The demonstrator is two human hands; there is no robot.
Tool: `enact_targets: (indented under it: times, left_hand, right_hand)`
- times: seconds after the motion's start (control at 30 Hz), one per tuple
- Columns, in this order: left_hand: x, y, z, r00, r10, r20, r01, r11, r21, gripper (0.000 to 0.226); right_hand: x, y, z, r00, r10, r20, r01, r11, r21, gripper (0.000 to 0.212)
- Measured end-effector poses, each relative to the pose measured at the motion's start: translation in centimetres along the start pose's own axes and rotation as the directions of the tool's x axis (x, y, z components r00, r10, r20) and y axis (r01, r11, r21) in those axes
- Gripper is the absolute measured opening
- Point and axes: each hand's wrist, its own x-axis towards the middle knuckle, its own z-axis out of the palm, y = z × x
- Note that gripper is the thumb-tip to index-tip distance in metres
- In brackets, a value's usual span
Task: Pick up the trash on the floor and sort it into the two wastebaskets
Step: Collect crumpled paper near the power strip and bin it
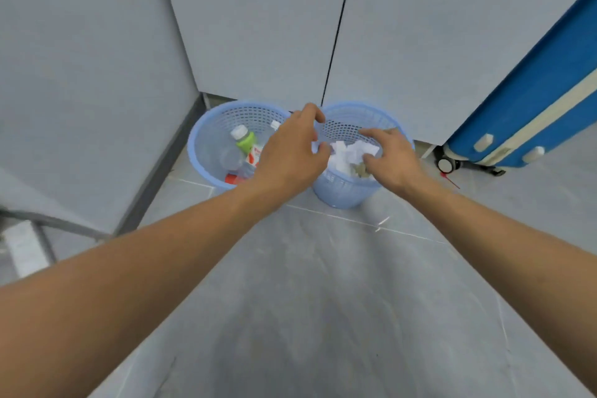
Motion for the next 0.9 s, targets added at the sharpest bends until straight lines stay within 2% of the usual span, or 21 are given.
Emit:
enact_targets:
  times: [0.13, 0.27, 0.47, 0.63, 0.77, 0.9]
  left_hand:
    - [-6.7, -0.9, -11.0, 0.995, -0.088, 0.036, 0.088, 0.996, -0.012, 0.014]
    - [-14.8, -0.7, -21.8, 0.982, -0.186, 0.027, 0.185, 0.982, 0.045, 0.012]
    - [-27.3, 0.5, -33.6, 0.963, -0.268, 0.028, 0.258, 0.946, 0.198, 0.010]
    - [-36.3, -0.5, -43.4, 0.933, -0.352, -0.075, 0.359, 0.923, 0.135, 0.011]
    - [-42.6, -5.2, -46.6, 0.885, -0.434, -0.169, 0.447, 0.893, 0.046, 0.010]
    - [-46.5, -12.4, -43.1, 0.824, -0.546, -0.150, 0.562, 0.821, 0.099, 0.009]
  right_hand:
    - [-5.0, -6.8, -0.3, 0.987, -0.128, 0.092, 0.130, 0.991, -0.017, 0.050]
    - [-12.4, -15.9, -0.1, 0.936, -0.291, 0.198, 0.290, 0.956, 0.033, 0.044]
    - [-26.0, -29.4, 3.3, 0.862, -0.446, 0.239, 0.394, 0.888, 0.238, 0.023]
    - [-35.4, -38.4, 6.2, 0.790, -0.519, 0.327, 0.432, 0.849, 0.303, 0.020]
    - [-38.7, -41.7, 9.6, 0.741, -0.516, 0.430, 0.455, 0.857, 0.243, 0.018]
    - [-37.0, -40.5, 14.6, 0.729, -0.402, 0.554, 0.422, 0.901, 0.099, 0.031]
